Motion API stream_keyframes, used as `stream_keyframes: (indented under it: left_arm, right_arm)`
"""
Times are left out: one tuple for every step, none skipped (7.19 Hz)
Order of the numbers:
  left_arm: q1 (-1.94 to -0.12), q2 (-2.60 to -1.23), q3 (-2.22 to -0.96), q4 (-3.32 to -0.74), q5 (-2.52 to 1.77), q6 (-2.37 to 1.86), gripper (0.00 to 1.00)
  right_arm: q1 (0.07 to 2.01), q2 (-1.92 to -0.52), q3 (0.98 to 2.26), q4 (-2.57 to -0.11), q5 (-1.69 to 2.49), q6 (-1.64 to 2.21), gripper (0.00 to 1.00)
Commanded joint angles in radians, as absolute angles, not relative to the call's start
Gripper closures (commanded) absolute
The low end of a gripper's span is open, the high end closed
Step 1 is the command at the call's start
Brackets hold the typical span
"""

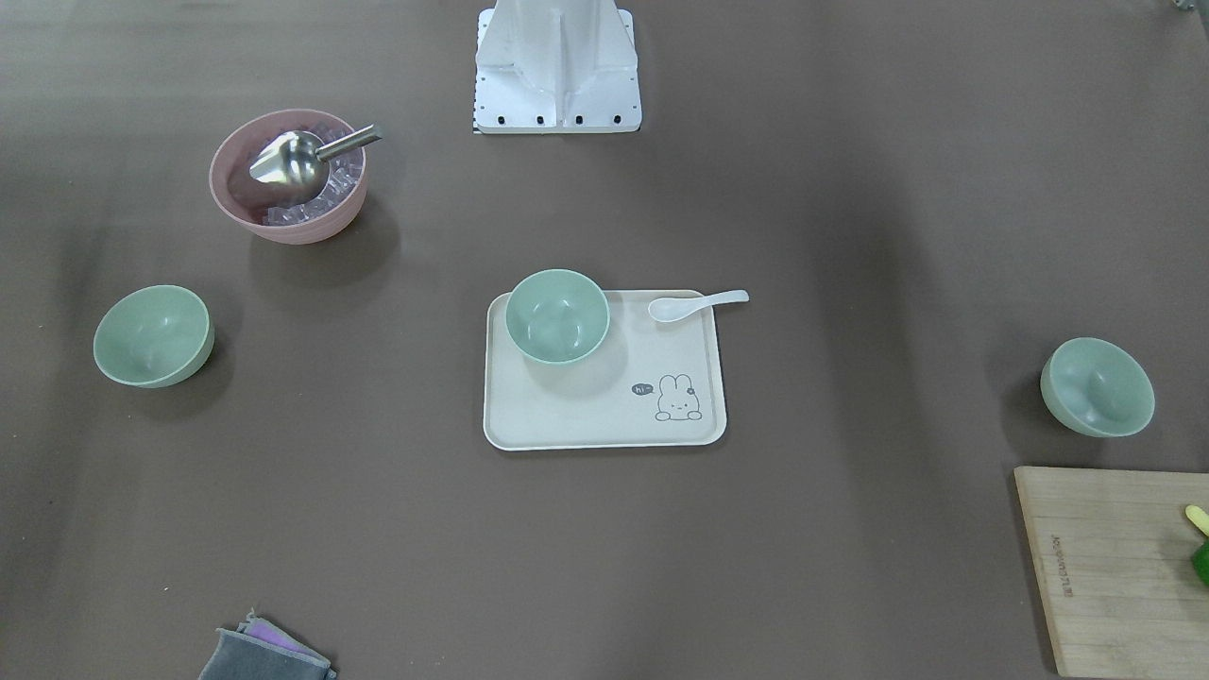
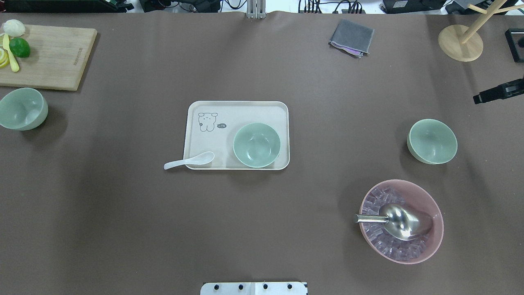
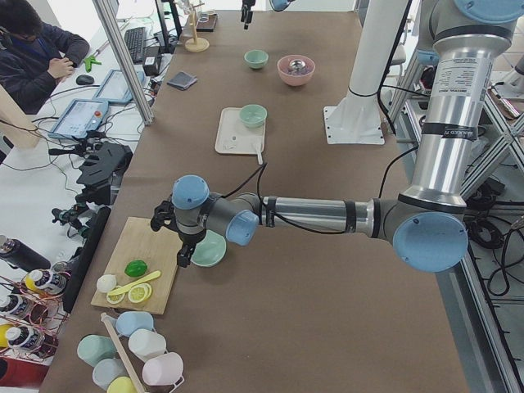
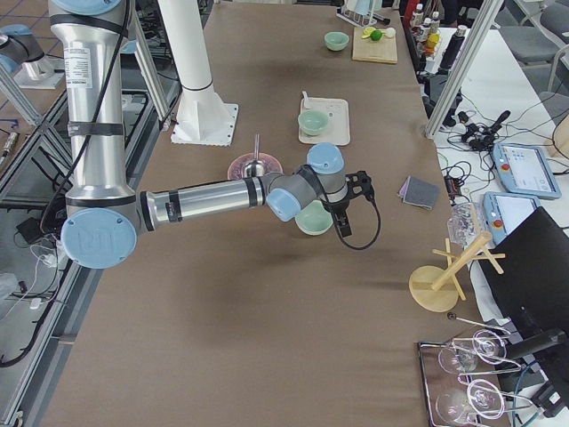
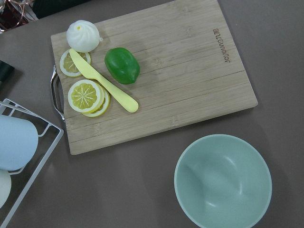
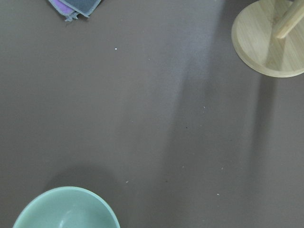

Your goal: Stack green bowls together

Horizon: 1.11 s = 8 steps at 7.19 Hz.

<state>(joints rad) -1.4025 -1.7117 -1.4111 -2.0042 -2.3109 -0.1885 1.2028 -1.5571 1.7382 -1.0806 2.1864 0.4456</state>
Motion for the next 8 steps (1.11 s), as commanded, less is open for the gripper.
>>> stream_keyframes:
  left_arm:
    - [-1.355, -1.717, -1.344, -2.088, -2.309, -0.279, 0.03]
    - [-1.344, -1.715, -1.335, -2.089, -2.307, -0.279, 0.04]
    - [-1.338, -1.720, -1.313, -2.091, -2.306, -0.275, 0.09]
    - [-1.316, -1.721, -1.264, -2.155, -2.306, -0.273, 0.11]
    - [-1.296, -1.729, -1.218, -2.224, -2.287, -0.273, 0.11]
    - [-1.292, -1.730, -1.218, -2.224, -2.280, -0.275, 0.15]
    - [-1.292, -1.730, -1.213, -2.224, -2.279, -0.272, 0.21]
    - [-1.290, -1.730, -1.204, -2.226, -2.281, -0.268, 0.45]
  right_arm:
    - [1.158, -1.560, 1.738, -1.086, 2.146, 0.482, 0.00]
    - [1.158, -1.569, 1.735, -1.083, 2.145, 0.492, 0.00]
    - [1.158, -1.569, 1.735, -1.085, 2.146, 0.494, 0.00]
    - [1.158, -1.569, 1.735, -1.083, 2.138, 0.494, 0.00]
    - [1.158, -1.569, 1.735, -1.083, 2.137, 0.494, 0.00]
    - [1.158, -1.569, 1.736, -1.081, 2.137, 0.494, 0.00]
    - [1.158, -1.569, 1.740, -1.081, 2.138, 0.494, 0.00]
    - [1.158, -1.569, 1.740, -1.081, 2.137, 0.494, 0.00]
